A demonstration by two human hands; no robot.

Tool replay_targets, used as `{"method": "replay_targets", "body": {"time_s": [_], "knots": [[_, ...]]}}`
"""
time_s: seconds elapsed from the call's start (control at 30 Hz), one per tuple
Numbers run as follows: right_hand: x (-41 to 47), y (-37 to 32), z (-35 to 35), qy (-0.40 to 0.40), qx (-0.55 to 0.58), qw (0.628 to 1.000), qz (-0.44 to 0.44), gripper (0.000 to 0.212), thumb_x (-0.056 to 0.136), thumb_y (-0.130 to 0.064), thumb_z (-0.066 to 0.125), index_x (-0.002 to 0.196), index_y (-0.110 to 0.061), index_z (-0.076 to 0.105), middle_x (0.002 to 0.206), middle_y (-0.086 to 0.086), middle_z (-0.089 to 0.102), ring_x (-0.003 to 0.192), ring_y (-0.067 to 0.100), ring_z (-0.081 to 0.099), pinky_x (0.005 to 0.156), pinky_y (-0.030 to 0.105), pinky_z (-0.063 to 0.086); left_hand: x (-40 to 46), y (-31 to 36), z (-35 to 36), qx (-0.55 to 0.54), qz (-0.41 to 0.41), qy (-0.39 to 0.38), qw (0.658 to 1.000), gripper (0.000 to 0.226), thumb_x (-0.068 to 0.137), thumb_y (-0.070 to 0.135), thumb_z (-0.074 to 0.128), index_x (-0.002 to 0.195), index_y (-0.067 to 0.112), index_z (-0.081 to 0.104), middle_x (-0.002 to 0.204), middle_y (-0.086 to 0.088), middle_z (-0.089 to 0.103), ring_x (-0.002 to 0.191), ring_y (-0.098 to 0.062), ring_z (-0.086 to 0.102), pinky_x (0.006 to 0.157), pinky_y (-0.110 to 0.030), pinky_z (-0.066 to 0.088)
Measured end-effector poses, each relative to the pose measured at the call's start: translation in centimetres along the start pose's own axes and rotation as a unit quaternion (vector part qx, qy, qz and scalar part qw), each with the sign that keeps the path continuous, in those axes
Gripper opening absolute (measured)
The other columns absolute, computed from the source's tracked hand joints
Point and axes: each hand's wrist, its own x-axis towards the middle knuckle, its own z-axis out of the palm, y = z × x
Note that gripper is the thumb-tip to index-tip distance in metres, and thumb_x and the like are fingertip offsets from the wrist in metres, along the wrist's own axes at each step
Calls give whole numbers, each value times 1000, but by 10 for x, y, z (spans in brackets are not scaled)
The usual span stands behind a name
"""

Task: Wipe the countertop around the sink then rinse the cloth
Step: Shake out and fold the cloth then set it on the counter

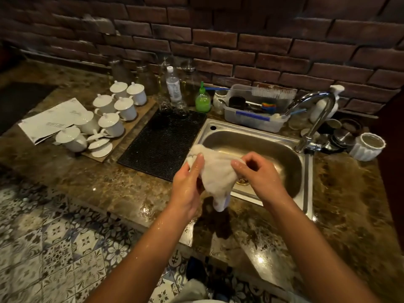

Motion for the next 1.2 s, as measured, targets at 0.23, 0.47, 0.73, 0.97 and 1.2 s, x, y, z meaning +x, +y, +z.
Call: {"method": "replay_targets", "body": {"time_s": [0.23, 0.47, 0.73, 0.97, 1.2], "knots": [[-16, 13, 24, 74, -19, 994, 82, 40, 90, -55, 68, 93, -15, 66, 89, 6, 69, 82, 20, 64, 74, 40, 54, -16, 1, -20, -34, 55, 60, 996, 52, 83, 31, 71, 131, 13, 62, 125, -15, 73, 114, -31, 72, 83, -40, 62], [-28, 1, 74, -123, 156, 968, 156, 49, 96, -65, 51, 121, -27, 67, 109, 9, 79, 102, 31, 75, 99, 54, 56, -27, 4, -36, 64, 86, 4, 994, 52, 81, 21, 76, 130, 20, 59, 121, -7, 77, 115, -26, 73, 91, -39, 62], [-13, -26, 131, 12, 324, 925, 196, 11, 100, -20, 65, 109, -16, 68, 98, 2, 80, 94, 21, 77, 82, 41, 63, -22, 24, -107, -65, 5, 36, 997, 23, 99, 13, 61, 120, 11, 70, 111, -8, 80, 100, -20, 77, 76, -31, 63], [-11, -48, 185, 22, 348, 918, 190, 13, 98, -11, 64, 111, -10, 67, 94, 6, 81, 87, 21, 78, 73, 38, 63, -7, 46, -173, -73, -101, -8, 992, 48, 95, 52, 51, 131, 23, 65, 129, -11, 73, 114, -30, 71, 101, -56, 51], [-20, -61, 211, 42, 235, 956, 173, 11, 94, -3, 61, 96, -11, 68, 81, 4, 78, 82, 22, 73, 77, 41, 60, 19, 82, -211, 48, -153, -119, 980, 29, 100, 34, 52, 108, 16, 74, 97, -4, 81, 83, -18, 78, 66, -32, 65]]}}
